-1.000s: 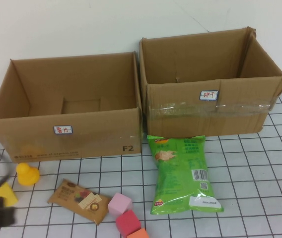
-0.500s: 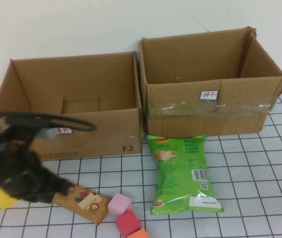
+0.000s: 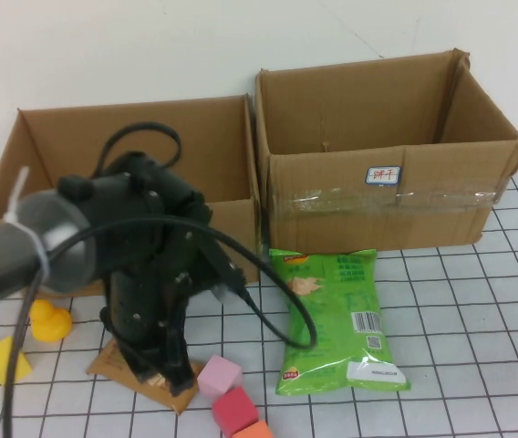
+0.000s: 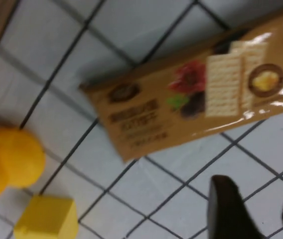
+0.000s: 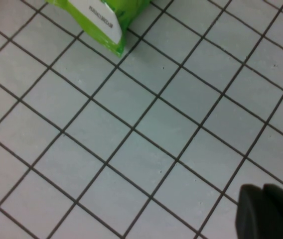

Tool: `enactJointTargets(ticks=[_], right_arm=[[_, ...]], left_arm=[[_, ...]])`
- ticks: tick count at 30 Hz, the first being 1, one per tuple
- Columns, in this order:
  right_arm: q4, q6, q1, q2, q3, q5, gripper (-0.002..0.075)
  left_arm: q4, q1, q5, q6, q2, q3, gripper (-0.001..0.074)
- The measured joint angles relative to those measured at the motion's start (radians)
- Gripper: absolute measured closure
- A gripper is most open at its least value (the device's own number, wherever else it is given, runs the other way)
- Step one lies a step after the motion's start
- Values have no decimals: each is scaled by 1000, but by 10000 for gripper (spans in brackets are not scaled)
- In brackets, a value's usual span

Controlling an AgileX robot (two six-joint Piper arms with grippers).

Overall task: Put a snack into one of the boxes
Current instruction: Pick up the biscuit

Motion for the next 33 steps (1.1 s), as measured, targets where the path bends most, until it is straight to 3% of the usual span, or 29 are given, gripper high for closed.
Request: enactJointTargets(ticks=[5,8,19,33], right_arm=[[14,-11,0,0,-1,0,727],[19,-18,0,0,-2,0,727],[57,-61,0,0,-2,6,727],[70,-64,0,0,-2,10,727]], left_arm=[[-17,-6,-48,195,28,-1,276],[-21,-6,-101,308,28,-2,211],[-79,-6,-136,570,127,-4,189],[-19,-6,-171,613,172,-6,188]])
